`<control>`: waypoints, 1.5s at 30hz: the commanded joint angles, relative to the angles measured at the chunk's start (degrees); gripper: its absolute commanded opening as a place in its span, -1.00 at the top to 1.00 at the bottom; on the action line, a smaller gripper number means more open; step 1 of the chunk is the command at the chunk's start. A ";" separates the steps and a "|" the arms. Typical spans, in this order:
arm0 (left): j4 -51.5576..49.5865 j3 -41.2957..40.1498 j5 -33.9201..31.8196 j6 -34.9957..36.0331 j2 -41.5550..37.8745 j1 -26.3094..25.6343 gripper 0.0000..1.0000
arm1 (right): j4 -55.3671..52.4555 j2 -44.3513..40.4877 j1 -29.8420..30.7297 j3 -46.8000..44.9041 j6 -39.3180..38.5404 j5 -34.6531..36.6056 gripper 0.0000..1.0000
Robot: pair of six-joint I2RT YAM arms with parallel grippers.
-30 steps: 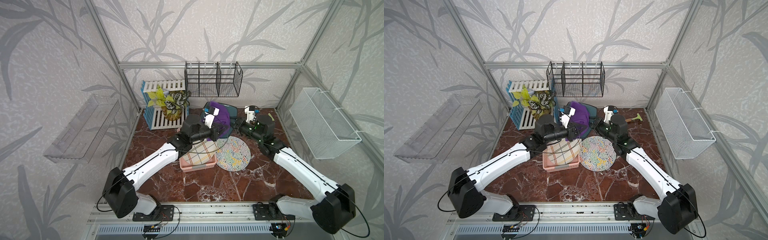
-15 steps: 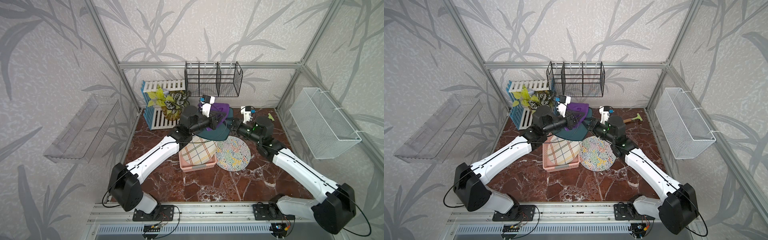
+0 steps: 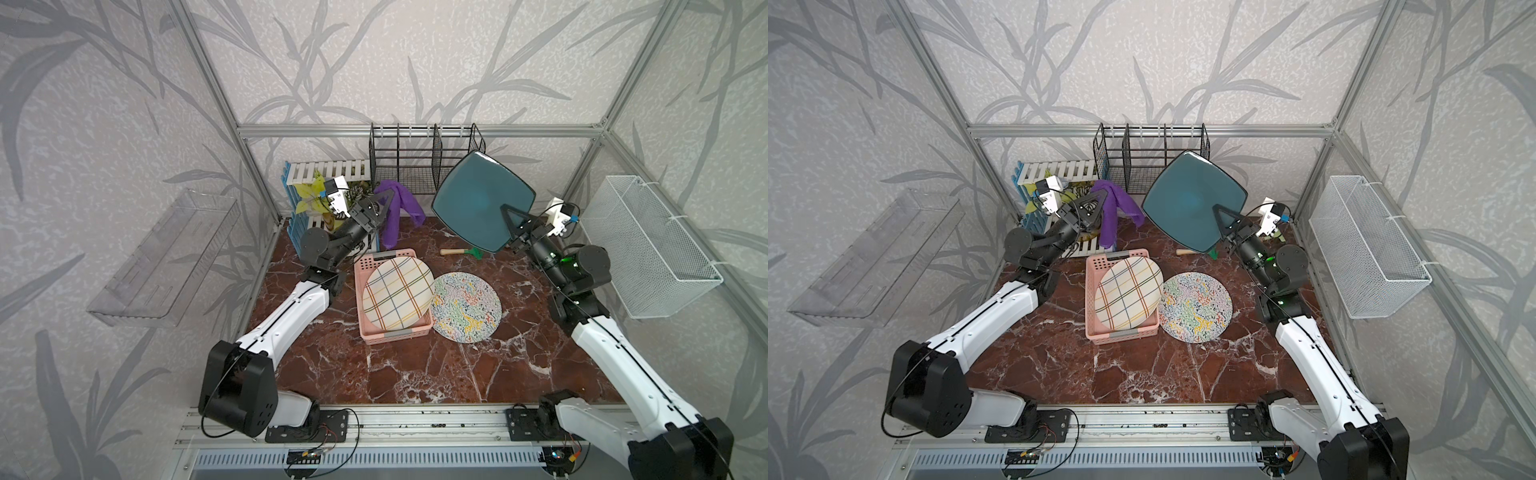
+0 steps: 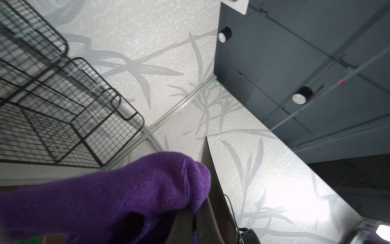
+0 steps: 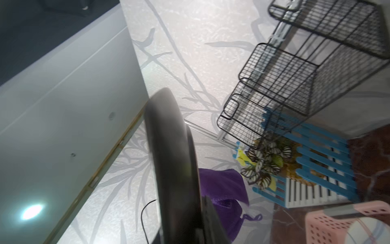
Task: Wipe the wet plate dry
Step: Wipe the plate with towel.
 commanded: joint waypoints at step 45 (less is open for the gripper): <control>33.74 4.01 -11.51 -23.66 7.98 -21.15 1.00 | 17.50 20.21 6.41 20.47 7.11 7.98 1.00</control>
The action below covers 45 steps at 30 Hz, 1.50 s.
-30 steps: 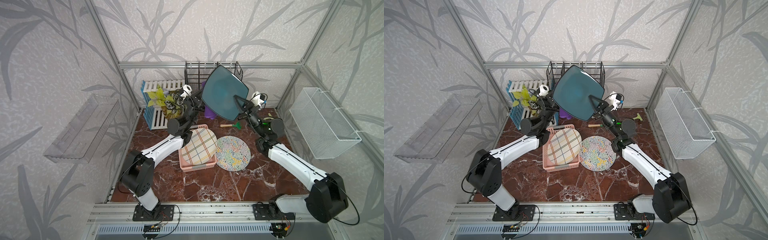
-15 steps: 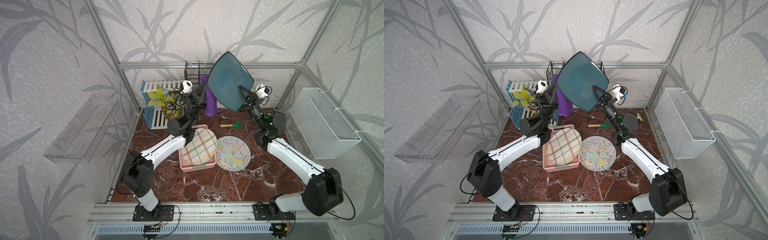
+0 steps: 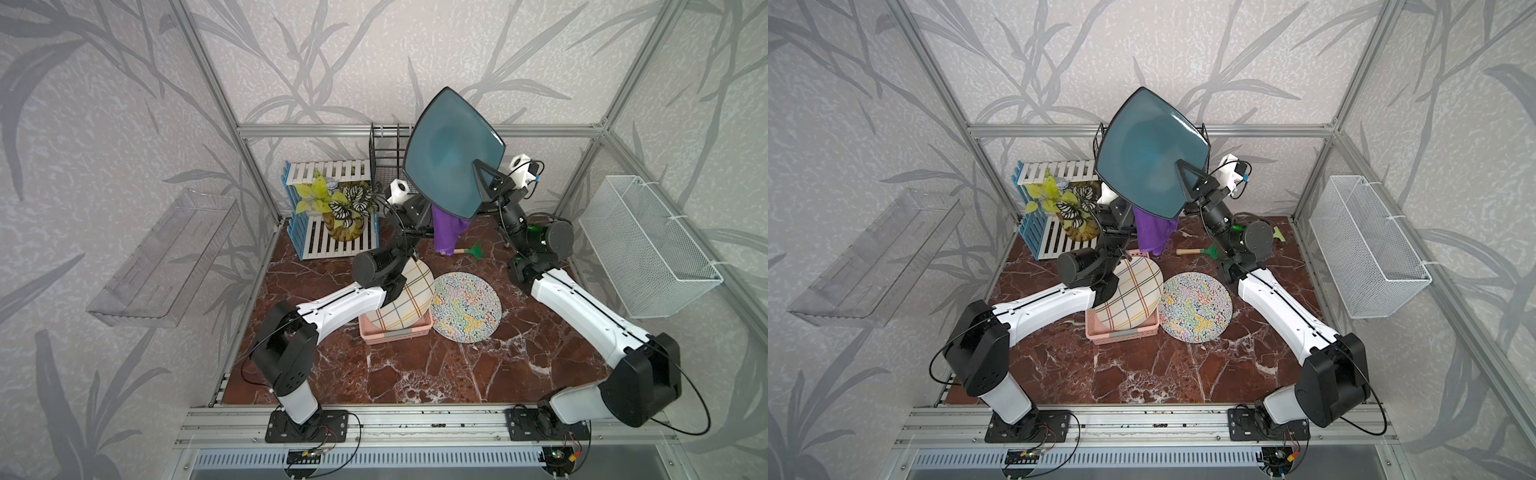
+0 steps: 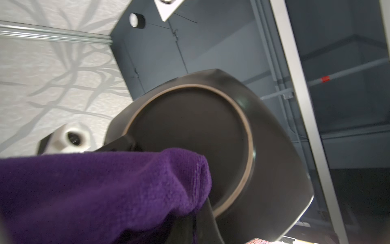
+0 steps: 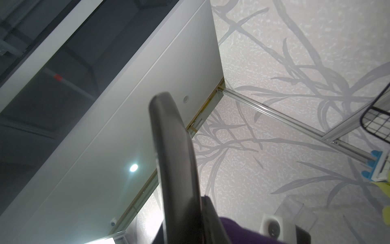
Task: Wipe the wet plate dry
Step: Wipe the plate with towel.
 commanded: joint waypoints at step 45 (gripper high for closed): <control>-81.65 1.82 -0.64 76.73 -12.00 10.21 1.00 | -30.69 -16.77 8.01 -5.70 -31.02 -4.62 1.00</control>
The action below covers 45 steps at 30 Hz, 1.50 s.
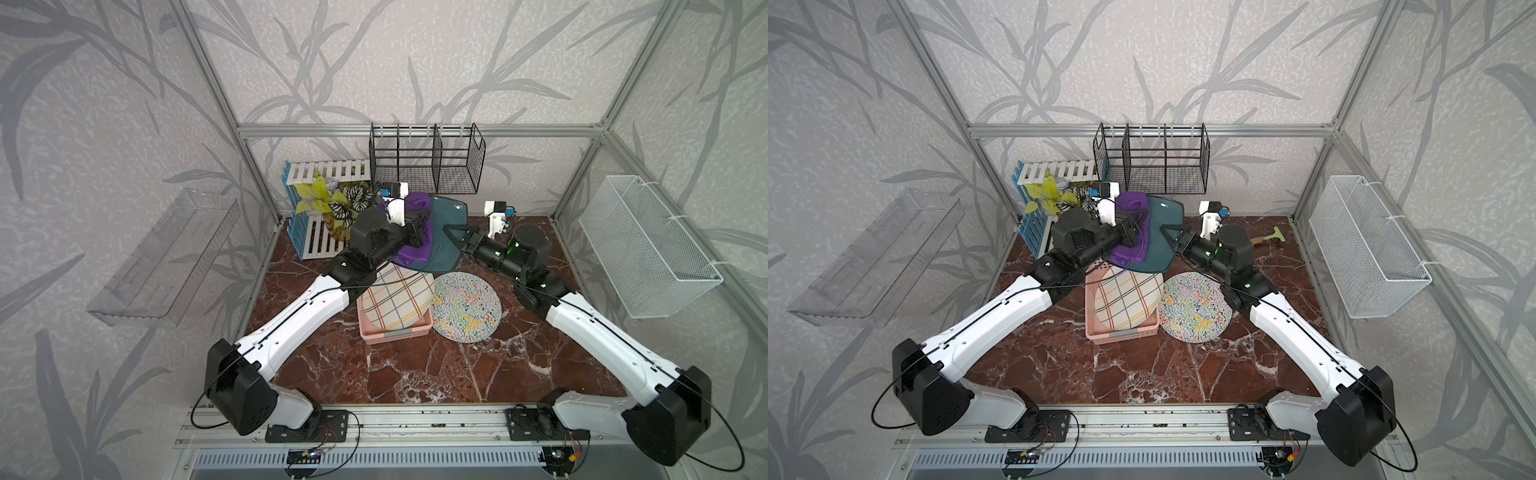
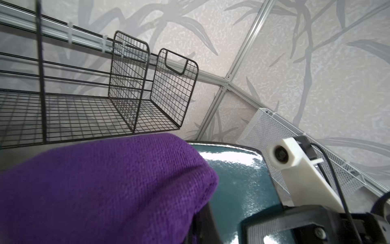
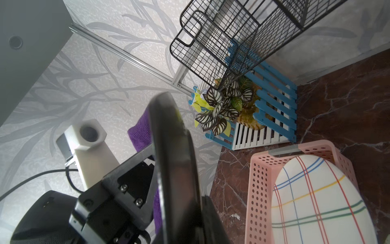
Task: Wipe the wet plate dry
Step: Wipe the plate with towel.
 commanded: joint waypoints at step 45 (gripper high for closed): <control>30.49 -16.64 18.25 -30.80 -5.30 7.62 1.00 | 28.31 -11.56 -15.42 -7.53 18.81 -2.95 1.00</control>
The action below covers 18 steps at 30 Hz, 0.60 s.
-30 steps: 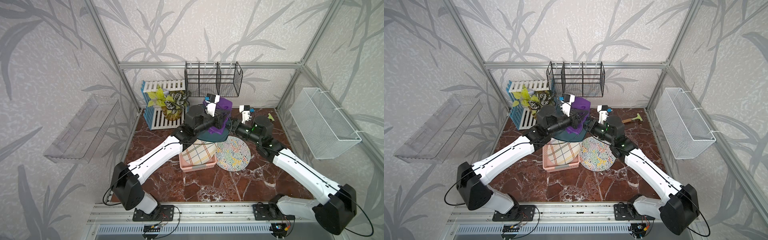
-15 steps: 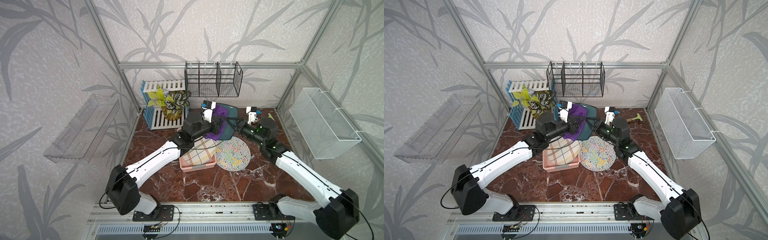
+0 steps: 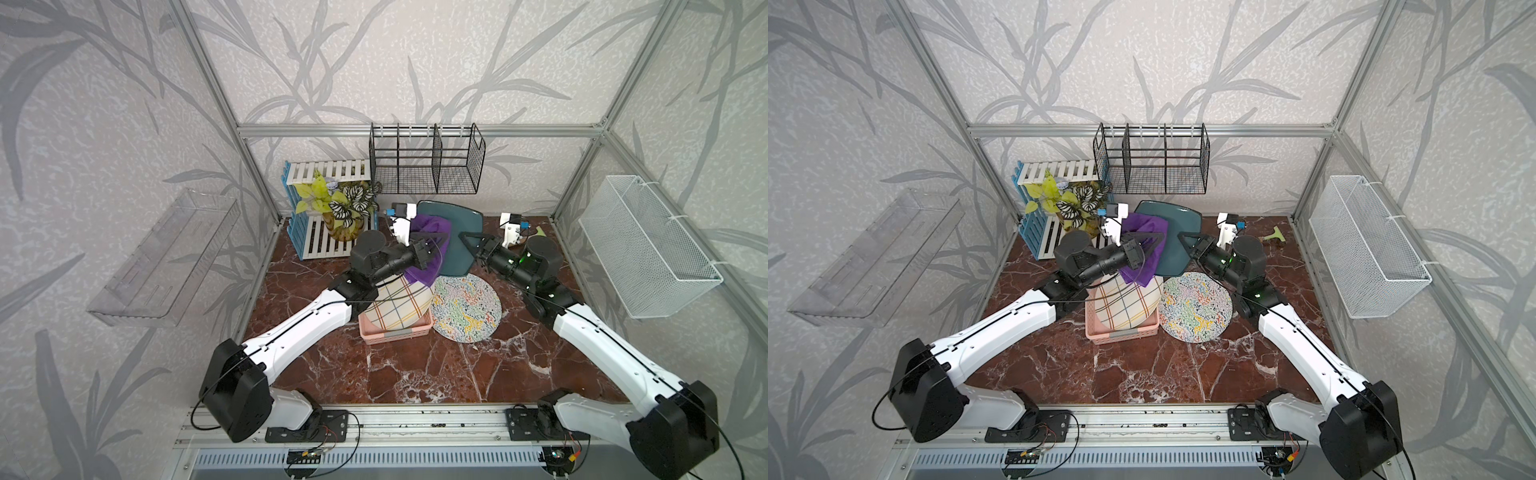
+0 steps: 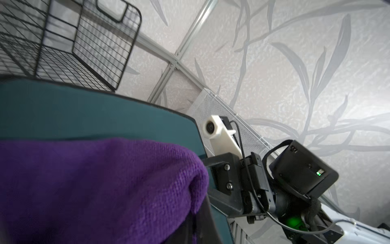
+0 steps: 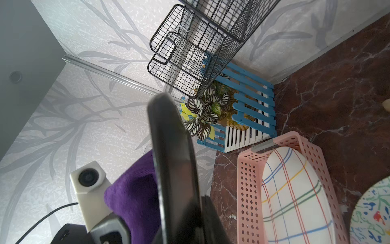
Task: Wipe the wet plate dry
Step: Wipe the plate with towel.
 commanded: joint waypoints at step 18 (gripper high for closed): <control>64.27 13.10 -2.55 -66.79 17.01 1.89 1.00 | 45.95 5.31 2.19 5.41 19.15 -3.16 1.00</control>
